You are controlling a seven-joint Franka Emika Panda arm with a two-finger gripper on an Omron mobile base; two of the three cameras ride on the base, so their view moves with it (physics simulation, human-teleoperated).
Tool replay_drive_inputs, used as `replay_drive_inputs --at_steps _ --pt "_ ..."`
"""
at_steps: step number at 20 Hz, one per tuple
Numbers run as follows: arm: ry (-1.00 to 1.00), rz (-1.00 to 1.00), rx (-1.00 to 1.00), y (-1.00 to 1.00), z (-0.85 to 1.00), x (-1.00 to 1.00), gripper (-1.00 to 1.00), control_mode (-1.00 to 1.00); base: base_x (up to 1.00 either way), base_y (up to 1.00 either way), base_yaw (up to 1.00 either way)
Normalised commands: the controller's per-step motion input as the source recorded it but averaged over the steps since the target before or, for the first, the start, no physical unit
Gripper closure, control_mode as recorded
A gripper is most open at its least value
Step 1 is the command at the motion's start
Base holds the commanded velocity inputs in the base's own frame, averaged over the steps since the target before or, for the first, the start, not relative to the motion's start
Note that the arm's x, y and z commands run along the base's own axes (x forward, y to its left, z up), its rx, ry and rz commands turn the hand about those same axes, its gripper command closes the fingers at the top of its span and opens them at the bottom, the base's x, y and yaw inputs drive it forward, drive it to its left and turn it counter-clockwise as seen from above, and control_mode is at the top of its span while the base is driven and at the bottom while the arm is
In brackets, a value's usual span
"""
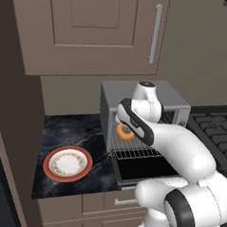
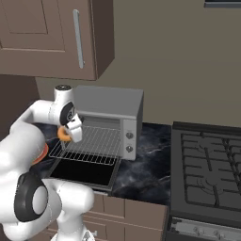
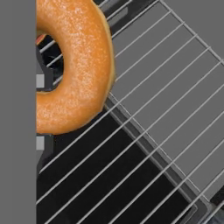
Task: Pick up the bagel from the plate, place it on the toaster oven rack, close the door, and set the timer.
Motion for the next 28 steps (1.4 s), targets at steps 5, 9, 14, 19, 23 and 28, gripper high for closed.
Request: replay_drive_inputs --at_steps 5,9,14,19,23,28 --pt "0.07 0.00 0.00 -0.17 -0.43 0.37 1.00 -1.00 0.00 0.00 0.00" --pt "0.09 0.00 0.00 -0.29 -0.47 0.14 1.00 -1.00 0.00 0.00 0.00" --pt "0.07 0.00 0.00 -0.36 -0.34 0.00 1.00 -1.00 0.00 0.00 0.00" --pt "0.02 0.00 0.00 -0.36 -0.11 0.21 1.00 -1.00 0.00 0.00 0.00" --pt "0.04 0.00 0.00 -0.21 -0.15 0.00 -1.00 -1.00 0.00 0.00 0.00" --pt "0.01 0.00 0.00 -0.13 0.21 -0.03 -1.00 -1.00 0.00 0.00 0.00"
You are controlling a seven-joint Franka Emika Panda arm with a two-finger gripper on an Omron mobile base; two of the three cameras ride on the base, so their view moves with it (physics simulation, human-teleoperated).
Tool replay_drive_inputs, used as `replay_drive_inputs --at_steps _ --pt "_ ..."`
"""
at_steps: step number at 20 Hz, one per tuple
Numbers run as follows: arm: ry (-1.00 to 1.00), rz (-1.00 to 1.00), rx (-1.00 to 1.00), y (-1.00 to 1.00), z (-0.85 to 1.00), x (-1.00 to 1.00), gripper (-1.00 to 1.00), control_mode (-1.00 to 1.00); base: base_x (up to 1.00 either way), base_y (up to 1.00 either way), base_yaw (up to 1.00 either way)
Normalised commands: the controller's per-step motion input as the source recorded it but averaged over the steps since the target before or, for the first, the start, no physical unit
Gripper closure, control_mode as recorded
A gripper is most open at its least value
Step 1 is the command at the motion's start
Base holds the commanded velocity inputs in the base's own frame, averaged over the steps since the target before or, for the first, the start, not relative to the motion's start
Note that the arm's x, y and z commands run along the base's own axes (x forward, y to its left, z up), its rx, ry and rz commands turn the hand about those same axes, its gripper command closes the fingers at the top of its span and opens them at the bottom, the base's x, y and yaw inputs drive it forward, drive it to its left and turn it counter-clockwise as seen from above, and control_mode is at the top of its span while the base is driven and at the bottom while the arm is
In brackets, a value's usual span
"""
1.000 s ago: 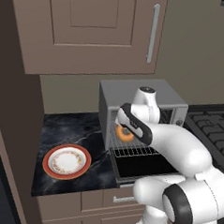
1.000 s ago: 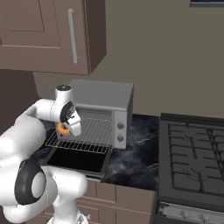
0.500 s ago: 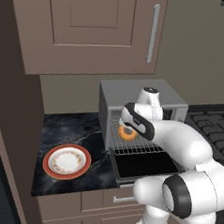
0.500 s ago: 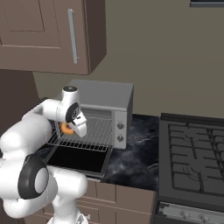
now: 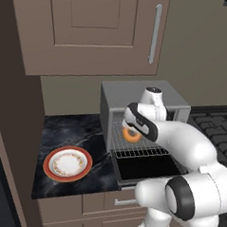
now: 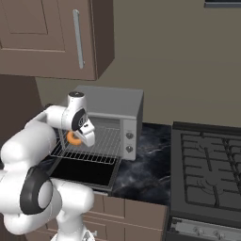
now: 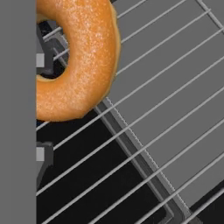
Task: Pick up the bagel from the plate, place it on the toaster oven rack, close the door, and set the timer.
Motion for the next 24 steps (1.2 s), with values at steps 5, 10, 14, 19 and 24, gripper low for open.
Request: replay_drive_inputs --at_steps 5,10,14,19,24 --pt "0.00 0.00 0.04 -0.10 0.76 -0.10 -1.00 -1.00 0.00 0.00 0.00" --pt "0.00 0.00 0.02 -0.17 0.73 -0.39 -1.00 -1.00 0.00 0.00 0.00" --pt "0.00 0.00 0.02 -0.35 0.41 -0.66 -1.00 -1.00 0.00 0.00 0.00" --pt "0.02 0.00 0.01 -0.46 -0.09 -0.84 -1.00 -1.00 0.00 0.00 0.00" --pt "0.06 0.00 0.02 -0.41 -0.31 -0.62 -1.00 -1.00 0.00 0.00 0.00"
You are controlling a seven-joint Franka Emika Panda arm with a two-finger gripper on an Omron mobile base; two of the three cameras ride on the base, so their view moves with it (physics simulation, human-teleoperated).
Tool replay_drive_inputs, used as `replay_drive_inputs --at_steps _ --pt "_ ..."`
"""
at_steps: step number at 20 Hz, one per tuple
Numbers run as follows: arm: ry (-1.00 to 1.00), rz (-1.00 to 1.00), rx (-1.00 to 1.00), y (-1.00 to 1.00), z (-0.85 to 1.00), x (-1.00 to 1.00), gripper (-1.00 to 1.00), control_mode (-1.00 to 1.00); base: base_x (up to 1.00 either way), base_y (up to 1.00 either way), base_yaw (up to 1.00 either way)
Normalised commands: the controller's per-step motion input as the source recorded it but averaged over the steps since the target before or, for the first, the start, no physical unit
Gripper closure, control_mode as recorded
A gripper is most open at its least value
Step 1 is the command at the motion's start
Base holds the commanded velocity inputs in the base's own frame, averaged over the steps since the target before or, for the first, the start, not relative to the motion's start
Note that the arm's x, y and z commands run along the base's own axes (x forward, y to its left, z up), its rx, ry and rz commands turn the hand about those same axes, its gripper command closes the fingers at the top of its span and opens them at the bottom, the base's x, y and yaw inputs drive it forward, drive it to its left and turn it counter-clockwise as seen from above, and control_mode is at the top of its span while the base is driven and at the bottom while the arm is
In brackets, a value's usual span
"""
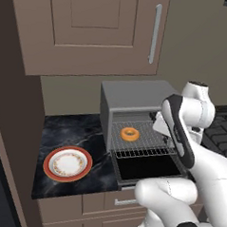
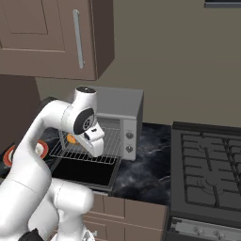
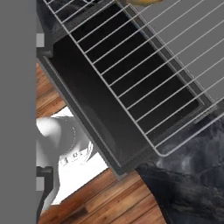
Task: Pick up the bagel from the plate, place it on the toaster oven rack, close the door, and set the timer.
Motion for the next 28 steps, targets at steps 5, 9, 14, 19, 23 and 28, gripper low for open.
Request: replay_drive_inputs --at_steps 5,9,14,19,23,28 --pt "0.06 0.00 0.00 -0.40 -0.38 -0.14 -1.00 -1.00 0.00 0.00 0.00" --pt "0.07 0.00 0.00 -0.38 -0.45 0.05 -1.00 -1.00 0.00 0.00 0.00" --pt "0.06 0.00 0.00 -0.37 -0.43 0.10 -1.00 -1.00 0.00 0.00 0.00" --pt "0.05 0.00 0.00 -0.08 -0.45 0.03 -1.00 -1.00 0.00 0.00 0.00" --pt "0.04 0.00 0.00 0.00 -0.47 0.28 -1.00 -1.00 0.00 0.00 0.00" --pt "0.02 0.00 0.00 0.00 -0.39 0.49 -1.00 -1.00 0.00 0.00 0.00"
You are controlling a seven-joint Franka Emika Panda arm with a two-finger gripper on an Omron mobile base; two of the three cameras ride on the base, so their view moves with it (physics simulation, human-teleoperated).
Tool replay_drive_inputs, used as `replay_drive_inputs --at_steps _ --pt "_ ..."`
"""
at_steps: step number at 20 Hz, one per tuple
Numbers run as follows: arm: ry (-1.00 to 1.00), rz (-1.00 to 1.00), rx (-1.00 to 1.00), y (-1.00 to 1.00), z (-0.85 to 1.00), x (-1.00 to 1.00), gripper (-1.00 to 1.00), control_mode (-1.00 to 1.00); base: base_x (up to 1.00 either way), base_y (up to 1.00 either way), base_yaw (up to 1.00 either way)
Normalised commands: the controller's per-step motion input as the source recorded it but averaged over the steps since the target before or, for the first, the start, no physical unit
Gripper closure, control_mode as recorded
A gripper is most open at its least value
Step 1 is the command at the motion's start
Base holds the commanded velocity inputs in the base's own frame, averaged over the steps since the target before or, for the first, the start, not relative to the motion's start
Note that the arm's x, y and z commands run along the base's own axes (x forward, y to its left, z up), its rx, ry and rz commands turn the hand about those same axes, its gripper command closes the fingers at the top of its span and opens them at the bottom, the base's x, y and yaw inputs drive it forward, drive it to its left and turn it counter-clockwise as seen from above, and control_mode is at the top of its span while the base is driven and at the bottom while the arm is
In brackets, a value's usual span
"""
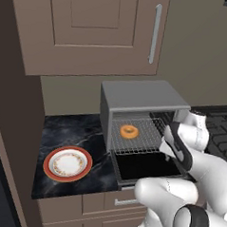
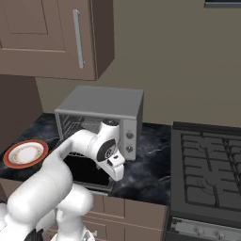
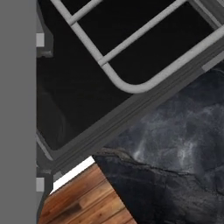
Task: Pick up the bagel from the plate, place it on the toaster oven rack, close the door, and set the timer.
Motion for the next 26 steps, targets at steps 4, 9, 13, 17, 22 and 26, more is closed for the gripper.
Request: replay_drive_inputs --at_steps 4,9,13,17,22,26 --pt "0.01 0.00 0.00 0.00 -0.38 0.48 -1.00 -1.00 0.00 0.00 0.00" --pt "0.00 0.00 0.00 0.00 -0.24 0.44 -1.00 -1.00 0.00 0.00 0.00" --pt "0.00 0.00 0.00 0.00 -0.06 0.47 -1.00 -1.00 0.00 0.00 0.00" --pt "0.00 0.00 0.00 0.00 0.00 0.59 -1.00 -1.00 0.00 0.00 0.00" --pt "0.00 0.00 0.00 0.00 0.00 0.34 -1.00 -1.00 0.00 0.00 0.00" --pt "-0.07 0.00 0.00 -0.08 0.05 -0.67 -1.00 -1.00 0.00 0.00 0.00"
